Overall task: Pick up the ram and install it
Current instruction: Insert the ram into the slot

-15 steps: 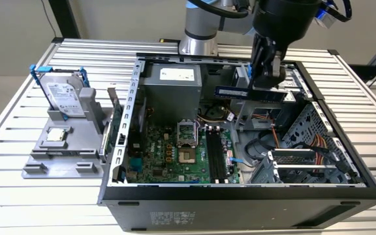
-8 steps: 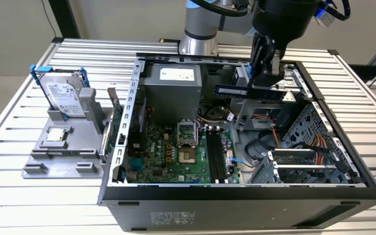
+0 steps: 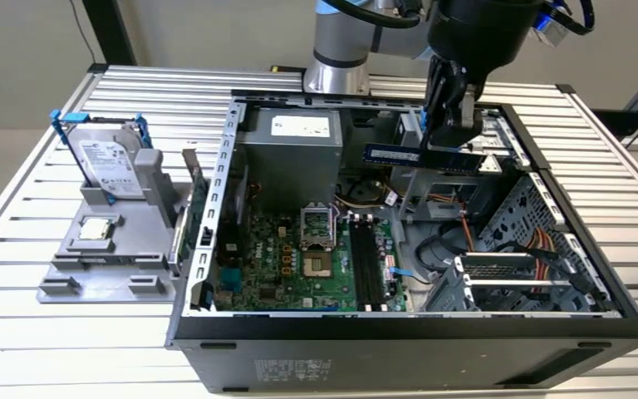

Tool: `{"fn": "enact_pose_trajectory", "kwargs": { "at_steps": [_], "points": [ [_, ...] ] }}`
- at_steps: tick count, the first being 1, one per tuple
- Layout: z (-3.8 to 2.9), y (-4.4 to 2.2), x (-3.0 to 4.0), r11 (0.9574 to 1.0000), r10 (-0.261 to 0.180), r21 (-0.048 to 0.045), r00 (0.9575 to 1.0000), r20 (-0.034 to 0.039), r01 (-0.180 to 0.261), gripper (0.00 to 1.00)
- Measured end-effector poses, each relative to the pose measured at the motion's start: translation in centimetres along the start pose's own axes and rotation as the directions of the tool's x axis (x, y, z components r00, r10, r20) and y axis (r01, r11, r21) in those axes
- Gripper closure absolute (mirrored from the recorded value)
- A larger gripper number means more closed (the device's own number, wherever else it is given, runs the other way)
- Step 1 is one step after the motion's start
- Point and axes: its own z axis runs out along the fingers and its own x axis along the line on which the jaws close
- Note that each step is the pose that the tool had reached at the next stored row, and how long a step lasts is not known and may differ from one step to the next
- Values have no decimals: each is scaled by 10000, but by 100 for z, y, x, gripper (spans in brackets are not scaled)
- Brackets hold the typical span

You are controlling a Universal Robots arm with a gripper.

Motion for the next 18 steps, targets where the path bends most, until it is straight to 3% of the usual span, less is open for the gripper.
{"fn": "enact_pose_trajectory", "kwargs": {
  "at_steps": [5,18],
  "points": [
    [0,0,0,10000,46,-2,10000,1,-46,100],
    [1,0,0,9953,964,-28,9953,-3,-964,100]
  ]
}}
